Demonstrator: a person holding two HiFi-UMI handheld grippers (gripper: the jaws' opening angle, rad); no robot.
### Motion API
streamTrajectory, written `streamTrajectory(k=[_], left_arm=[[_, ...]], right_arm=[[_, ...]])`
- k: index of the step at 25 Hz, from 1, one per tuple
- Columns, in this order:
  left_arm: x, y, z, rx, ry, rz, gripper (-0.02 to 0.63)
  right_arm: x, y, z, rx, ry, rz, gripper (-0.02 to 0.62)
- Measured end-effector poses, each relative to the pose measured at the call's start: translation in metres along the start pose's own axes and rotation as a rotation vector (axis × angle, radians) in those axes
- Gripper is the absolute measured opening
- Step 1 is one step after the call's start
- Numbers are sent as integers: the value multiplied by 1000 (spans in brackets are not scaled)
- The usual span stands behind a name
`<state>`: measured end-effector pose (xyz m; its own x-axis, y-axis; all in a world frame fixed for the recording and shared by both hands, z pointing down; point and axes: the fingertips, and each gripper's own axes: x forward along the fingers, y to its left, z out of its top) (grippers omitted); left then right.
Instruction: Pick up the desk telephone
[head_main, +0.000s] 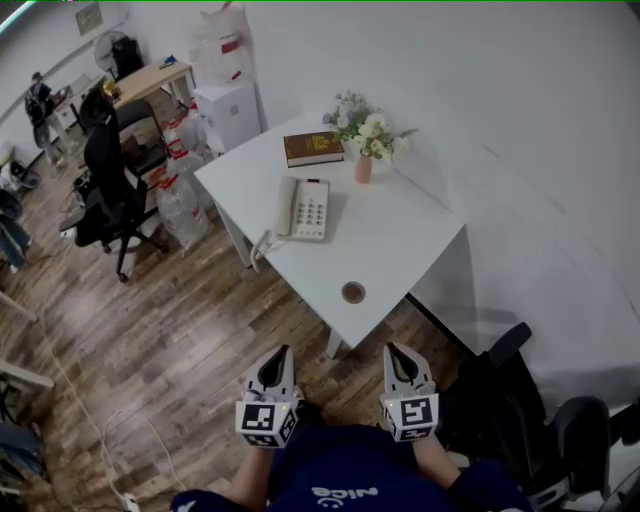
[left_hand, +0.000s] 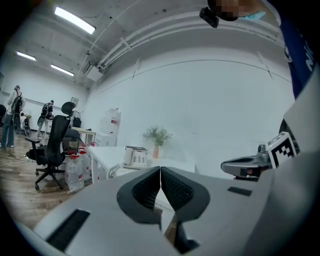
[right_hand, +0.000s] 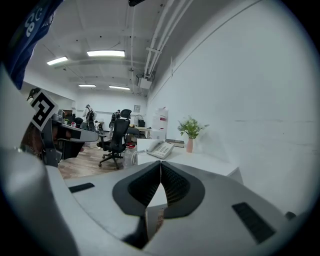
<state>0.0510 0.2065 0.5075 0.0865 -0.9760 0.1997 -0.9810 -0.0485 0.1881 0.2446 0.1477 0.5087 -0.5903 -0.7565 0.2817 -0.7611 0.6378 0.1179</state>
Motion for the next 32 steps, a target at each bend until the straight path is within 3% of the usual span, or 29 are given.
streamTrajectory(k=[6, 13, 20, 32], left_arm=[[24, 48, 30, 12, -49, 10, 18], [48, 109, 33, -12, -10, 0, 18], [67, 141, 38, -5, 6, -44, 18], [95, 171, 33, -34, 46, -22, 19]], right_arm=[[46, 15, 12, 33, 24, -10, 23], [100, 51, 25, 35, 37, 8, 23], [136, 73, 35, 40, 36, 2, 23], [187, 50, 44, 39, 41, -10, 23]])
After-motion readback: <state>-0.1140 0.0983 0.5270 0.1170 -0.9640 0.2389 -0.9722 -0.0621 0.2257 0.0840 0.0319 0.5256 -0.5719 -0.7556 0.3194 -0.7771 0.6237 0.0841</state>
